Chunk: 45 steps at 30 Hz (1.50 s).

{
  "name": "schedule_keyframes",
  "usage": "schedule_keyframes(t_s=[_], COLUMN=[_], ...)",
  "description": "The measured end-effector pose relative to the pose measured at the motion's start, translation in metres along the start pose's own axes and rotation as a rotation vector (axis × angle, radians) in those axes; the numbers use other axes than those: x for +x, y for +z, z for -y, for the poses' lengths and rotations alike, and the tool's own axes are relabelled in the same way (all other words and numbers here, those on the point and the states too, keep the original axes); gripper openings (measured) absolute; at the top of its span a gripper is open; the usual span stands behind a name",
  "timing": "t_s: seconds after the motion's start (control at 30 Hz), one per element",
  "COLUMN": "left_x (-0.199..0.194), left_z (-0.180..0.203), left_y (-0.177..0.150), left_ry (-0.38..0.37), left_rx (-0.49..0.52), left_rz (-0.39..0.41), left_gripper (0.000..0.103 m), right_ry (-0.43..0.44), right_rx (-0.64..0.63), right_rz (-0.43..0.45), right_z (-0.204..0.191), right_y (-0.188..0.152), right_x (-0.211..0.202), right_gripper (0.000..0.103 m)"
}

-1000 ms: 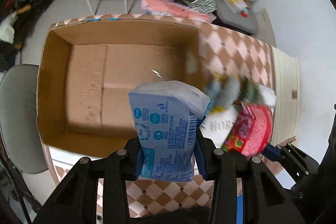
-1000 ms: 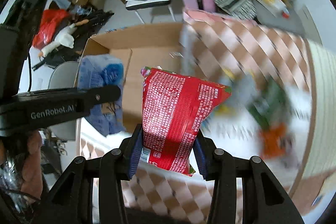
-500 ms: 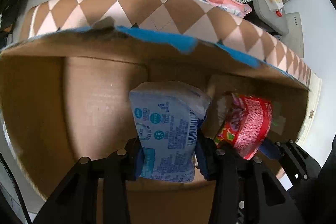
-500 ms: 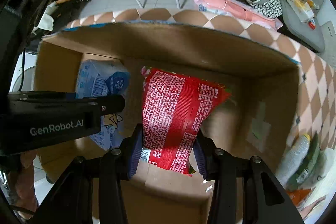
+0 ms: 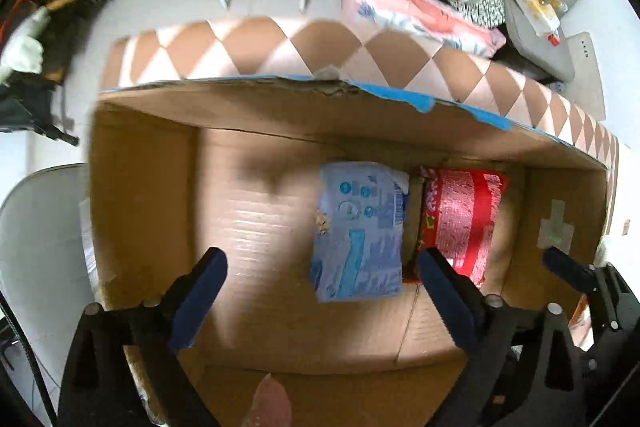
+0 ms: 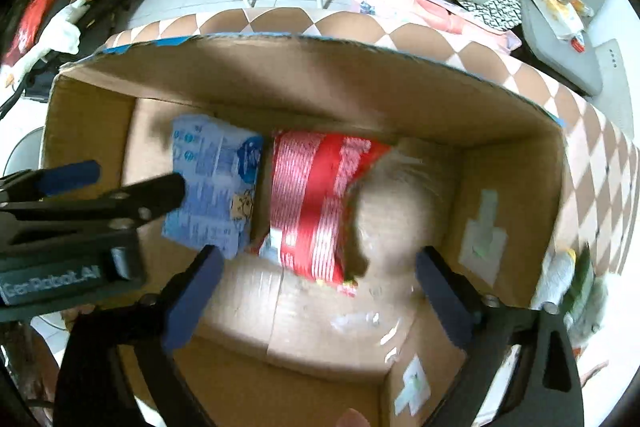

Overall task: Organize soft objects
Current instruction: 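Carry both packs into the box and open both tools, then grasp the green snack bag with left tool while right tool grasps white ONMAX pouch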

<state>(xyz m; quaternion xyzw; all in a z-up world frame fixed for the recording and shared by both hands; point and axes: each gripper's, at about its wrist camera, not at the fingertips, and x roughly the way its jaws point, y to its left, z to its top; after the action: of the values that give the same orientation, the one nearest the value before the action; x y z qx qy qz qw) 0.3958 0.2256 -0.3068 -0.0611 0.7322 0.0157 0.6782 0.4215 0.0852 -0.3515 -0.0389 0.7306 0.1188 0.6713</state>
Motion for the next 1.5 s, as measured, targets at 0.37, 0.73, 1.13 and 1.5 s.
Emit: schedule_keyframes(t_s=[0.37,0.73,1.13,1.5], left_x=[-0.057,-0.096,-0.116,0.028], left_z=[0.006,0.021,0.193,0.377], left_y=[-0.074,-0.13,-0.126,-0.07], left_ry=[0.043,0.048,-0.015,0.017], left_rx=[0.027,0.031,0.296,0.495], left_rz=[0.22,0.331,0.34,0.02], left_gripper=[0.102,0.103,0.103,0.09], right_ry=[-0.023,0.078,0.112,-0.088], right_rx=[0.091,0.115,0.416,0.499], right_rz=[0.227,0.373,0.404,0.159], right_z=[-0.003,-0.006,0.184,0.404], right_y=[-0.078,-0.158,-0.231,-0.208], right_x=[-0.061,-0.111,-0.158,-0.059], right_gripper=[0.103,0.103,0.103,0.103])
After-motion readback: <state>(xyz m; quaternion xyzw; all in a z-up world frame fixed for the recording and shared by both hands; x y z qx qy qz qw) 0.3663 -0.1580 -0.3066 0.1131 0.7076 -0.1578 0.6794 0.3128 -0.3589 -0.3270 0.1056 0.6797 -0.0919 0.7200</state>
